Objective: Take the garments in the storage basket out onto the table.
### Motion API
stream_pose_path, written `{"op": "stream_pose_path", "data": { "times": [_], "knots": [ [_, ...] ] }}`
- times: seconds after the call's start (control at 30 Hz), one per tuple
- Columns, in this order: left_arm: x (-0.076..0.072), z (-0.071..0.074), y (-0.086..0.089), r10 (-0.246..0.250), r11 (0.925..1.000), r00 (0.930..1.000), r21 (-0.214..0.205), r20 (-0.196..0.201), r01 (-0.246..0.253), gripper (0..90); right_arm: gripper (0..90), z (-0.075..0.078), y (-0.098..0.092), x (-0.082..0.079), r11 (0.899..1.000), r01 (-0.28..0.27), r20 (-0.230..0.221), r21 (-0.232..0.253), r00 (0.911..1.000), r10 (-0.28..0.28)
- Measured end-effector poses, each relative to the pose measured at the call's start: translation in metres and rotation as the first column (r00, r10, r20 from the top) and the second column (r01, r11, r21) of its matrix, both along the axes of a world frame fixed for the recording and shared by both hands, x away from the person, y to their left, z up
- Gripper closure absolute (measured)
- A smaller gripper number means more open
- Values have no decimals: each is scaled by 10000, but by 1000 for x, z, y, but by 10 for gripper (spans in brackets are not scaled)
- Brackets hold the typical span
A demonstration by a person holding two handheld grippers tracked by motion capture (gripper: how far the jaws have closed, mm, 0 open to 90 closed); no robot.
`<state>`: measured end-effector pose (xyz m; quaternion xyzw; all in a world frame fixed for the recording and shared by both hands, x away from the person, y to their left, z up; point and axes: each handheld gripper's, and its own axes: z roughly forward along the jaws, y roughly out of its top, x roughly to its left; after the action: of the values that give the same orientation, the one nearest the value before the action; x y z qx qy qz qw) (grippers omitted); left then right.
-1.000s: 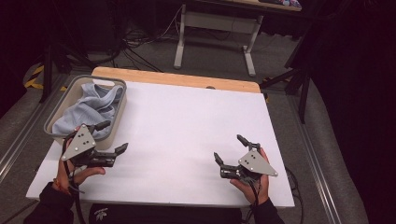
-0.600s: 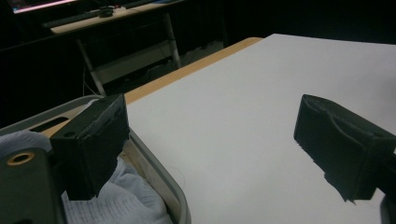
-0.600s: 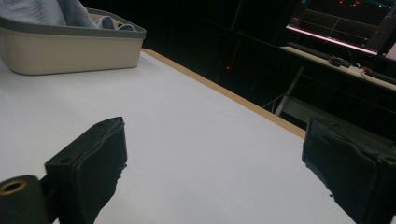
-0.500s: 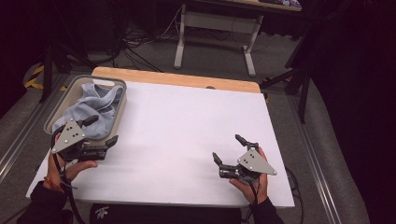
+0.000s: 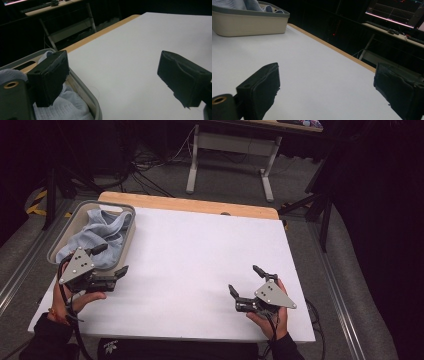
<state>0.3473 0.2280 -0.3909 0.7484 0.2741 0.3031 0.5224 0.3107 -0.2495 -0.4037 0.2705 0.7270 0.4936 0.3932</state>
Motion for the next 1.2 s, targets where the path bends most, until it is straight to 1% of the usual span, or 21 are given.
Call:
{"op": "stream_pose_path", "data": {
  "times": [0.03,0.13,0.23,0.27,0.3,0.37,0.43,0.5,0.53,0.57,0.7,0.77,0.87,1.07,1.13,1.2],
  "knots": [
    [0,0,-1,-57,9999,10000,90,-41,58,113,73,0,0,0,10000,14,14,-9,10000,-14],
    [0,0,-3,-100,9998,9999,169,10,100,113,74,0,-1,0,10000,41,-6,-5,10000,-41],
    [0,2,-1,29,9997,10000,240,39,-30,113,75,0,-2,-1,10000,59,-8,30,10000,-59],
    [0,3,0,92,9999,9998,139,148,-94,113,75,0,-3,-1,10000,70,21,20,10000,-70],
    [-1,4,2,118,9999,9999,115,100,-119,113,75,0,-3,-1,10000,86,34,28,10000,-86],
    [-1,6,6,209,9998,9996,37,188,-210,112,75,0,-3,-1,10000,90,33,11,10000,-90],
    [-3,9,10,303,9995,9993,95,204,-305,110,75,0,-3,0,10000,89,-12,25,10000,-89],
    [-3,13,16,492,9986,9984,179,295,-498,107,75,0,-2,0,10000,88,-62,16,9999,-88],
    [-3,15,18,558,9984,9981,53,241,-560,105,75,0,-2,1,10000,79,-68,10,9999,-79],
    [-3,17,22,700,9975,9971,48,312,-702,103,75,-1,-2,1,10000,62,-76,13,10000,-62],
    [-1,24,33,1078,9942,9938,-19,279,-1078,98,75,-1,0,1,10000,24,-130,-22,9999,-24],
    [0,26,36,1192,9929,9927,4,208,-1192,93,76,-1,0,2,10000,18,-127,30,9999,-17],
    [5,27,40,1398,9900,9901,163,111,-1400,92,76,-1,0,3,10000,-24,-154,66,9999,25],
    [21,28,53,1715,9848,9843,333,-419,-1702,87,76,-3,2,4,10000,-53,-208,-13,9998,52],
    [26,28,54,1787,9837,9823,313,-562,-1772,87,76,-3,2,4,10000,-69,-220,-58,9997,68],
    [31,28,54,1845,9822,9808,488,-628,-1816,87,76,-3,3,4,9999,-78,-235,-77,9997,76]
  ]
}}
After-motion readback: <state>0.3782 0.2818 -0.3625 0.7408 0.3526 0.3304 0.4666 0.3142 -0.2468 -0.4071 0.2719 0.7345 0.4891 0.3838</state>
